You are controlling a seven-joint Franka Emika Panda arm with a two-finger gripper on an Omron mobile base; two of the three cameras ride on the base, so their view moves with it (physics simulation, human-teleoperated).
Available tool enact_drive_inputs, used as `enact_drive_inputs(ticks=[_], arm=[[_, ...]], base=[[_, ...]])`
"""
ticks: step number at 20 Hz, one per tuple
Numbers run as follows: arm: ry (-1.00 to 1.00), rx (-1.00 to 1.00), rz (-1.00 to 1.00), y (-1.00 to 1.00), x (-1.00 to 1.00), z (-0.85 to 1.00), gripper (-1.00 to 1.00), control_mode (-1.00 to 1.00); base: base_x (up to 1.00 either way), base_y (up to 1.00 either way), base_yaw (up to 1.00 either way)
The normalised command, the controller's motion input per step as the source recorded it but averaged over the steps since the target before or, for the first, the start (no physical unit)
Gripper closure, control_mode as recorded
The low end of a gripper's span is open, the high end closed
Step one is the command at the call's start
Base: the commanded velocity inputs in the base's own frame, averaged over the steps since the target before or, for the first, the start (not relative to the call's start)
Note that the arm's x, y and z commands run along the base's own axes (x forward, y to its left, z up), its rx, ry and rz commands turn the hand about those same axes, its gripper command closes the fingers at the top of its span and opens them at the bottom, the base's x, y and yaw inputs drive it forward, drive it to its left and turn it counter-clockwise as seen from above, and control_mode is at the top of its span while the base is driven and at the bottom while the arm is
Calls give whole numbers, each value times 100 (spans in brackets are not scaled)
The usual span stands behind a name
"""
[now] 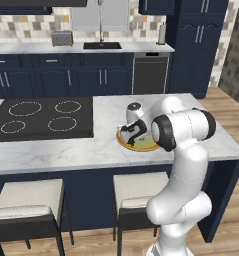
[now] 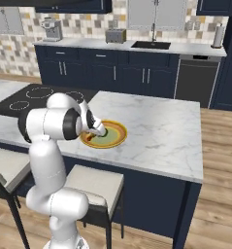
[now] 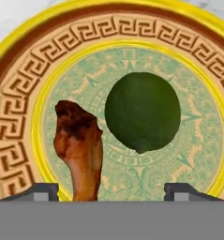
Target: Take the cheese, chicken drumstick, and lime from the fridge and place them on the plate on the dining counter to create an appetizer plate.
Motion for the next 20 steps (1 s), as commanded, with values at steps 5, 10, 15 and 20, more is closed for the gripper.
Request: enact_drive_inputs(ticks=[5, 10, 15, 20], arm=[[-1, 0, 0, -37, -50, 58, -100, -100], [-11, 0, 2, -35, -75, 91, -100, -100], [-15, 7, 9, -42, -77, 95, -100, -100], [-14, 11, 22, -20, -84, 74, -100, -100]], base=[[0, 0, 0], [0, 0, 0], [0, 0, 0], [0, 0, 0]])
